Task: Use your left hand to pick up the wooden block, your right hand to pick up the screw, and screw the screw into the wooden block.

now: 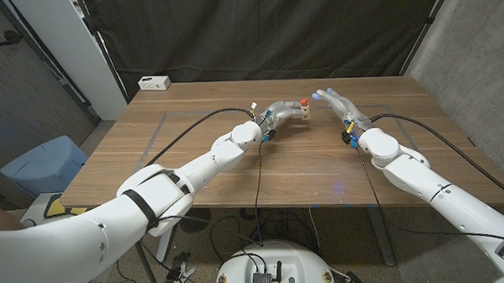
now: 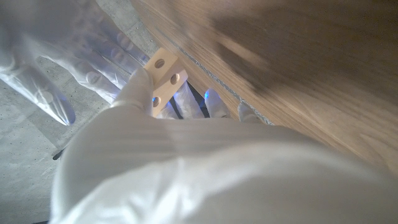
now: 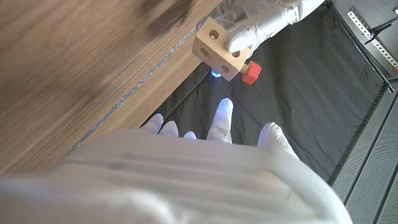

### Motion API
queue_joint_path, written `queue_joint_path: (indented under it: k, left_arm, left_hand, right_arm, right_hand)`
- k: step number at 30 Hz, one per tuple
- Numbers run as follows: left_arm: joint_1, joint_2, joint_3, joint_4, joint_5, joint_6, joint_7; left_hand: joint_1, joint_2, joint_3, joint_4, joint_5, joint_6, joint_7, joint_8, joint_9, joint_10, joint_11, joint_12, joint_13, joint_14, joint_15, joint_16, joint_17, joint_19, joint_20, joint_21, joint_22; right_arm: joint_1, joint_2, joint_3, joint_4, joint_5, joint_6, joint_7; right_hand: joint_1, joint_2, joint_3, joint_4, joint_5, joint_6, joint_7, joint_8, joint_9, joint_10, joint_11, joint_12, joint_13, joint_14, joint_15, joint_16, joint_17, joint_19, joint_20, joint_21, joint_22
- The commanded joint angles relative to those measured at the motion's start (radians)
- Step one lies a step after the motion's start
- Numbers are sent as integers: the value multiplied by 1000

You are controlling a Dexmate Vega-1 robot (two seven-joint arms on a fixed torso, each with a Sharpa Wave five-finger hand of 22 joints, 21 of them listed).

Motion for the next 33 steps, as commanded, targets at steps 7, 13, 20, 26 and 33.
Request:
queue_joint_path:
  k: [7, 13, 20, 26, 33]
  left_arm:
    - [11, 11, 1, -33, 4, 21, 2]
    - [16, 14, 0, -42, 5, 26, 5]
    - [19, 19, -1, -51, 5, 32, 8]
    - [17, 14, -1, -40, 3, 28, 6]
    - [10, 7, 0, -20, 1, 23, 3]
  left_hand:
    - [-1, -1, 5, 2, 5, 65, 2, 7, 6, 12, 2, -2, 5, 7, -45, 3, 1, 2, 1, 5, 5]
    - [0, 0, 5, 2, 5, 66, 2, 7, 6, 13, 1, -3, 6, 7, -45, 3, 2, 3, 2, 5, 5]
    - [1, 0, 5, 2, 5, 67, 1, 7, 6, 14, 1, -4, 6, 8, -45, 3, 1, 3, 3, 5, 5]
    - [1, 0, 5, 2, 5, 69, 2, 7, 6, 16, 1, -4, 7, 8, -44, 3, 1, 4, 2, 5, 5]
    - [1, 1, 5, 2, 5, 68, 2, 6, 6, 16, 2, -5, 8, 9, -45, 3, 1, 4, 2, 5, 5]
  right_arm:
    - [35, 19, -37, 38, 5, 14, 45]
    - [44, 28, -46, 45, 2, 13, 49]
    - [48, 31, -52, 49, 0, 13, 53]
    - [47, 26, -54, 45, -5, 12, 54]
    - [44, 23, -55, 36, -6, 6, 52]
  right_hand:
    - [-19, 3, -6, 3, -3, -4, -7, -9, 2, -79, 0, -4, 2, -175, -4, -4, 6, -16, 0, -1, 1]
    - [-23, 4, -7, 5, -4, -6, -8, -11, 2, -82, 0, -4, 2, -176, -4, -4, 6, -18, 0, -1, 1]
    - [-25, 6, -6, 5, -4, -5, -9, -11, 2, -83, -1, -3, 2, -177, -4, -4, 6, -19, 0, -1, 1]
    - [-26, 8, -5, 5, -3, -1, -9, -11, 2, -83, -2, -2, 2, -176, -4, -3, 6, -19, -1, 0, 1]
    - [-25, 11, -3, 4, -3, 1, -8, -11, 2, -81, -3, 0, 2, -176, -5, -3, 5, -19, -1, 0, 1]
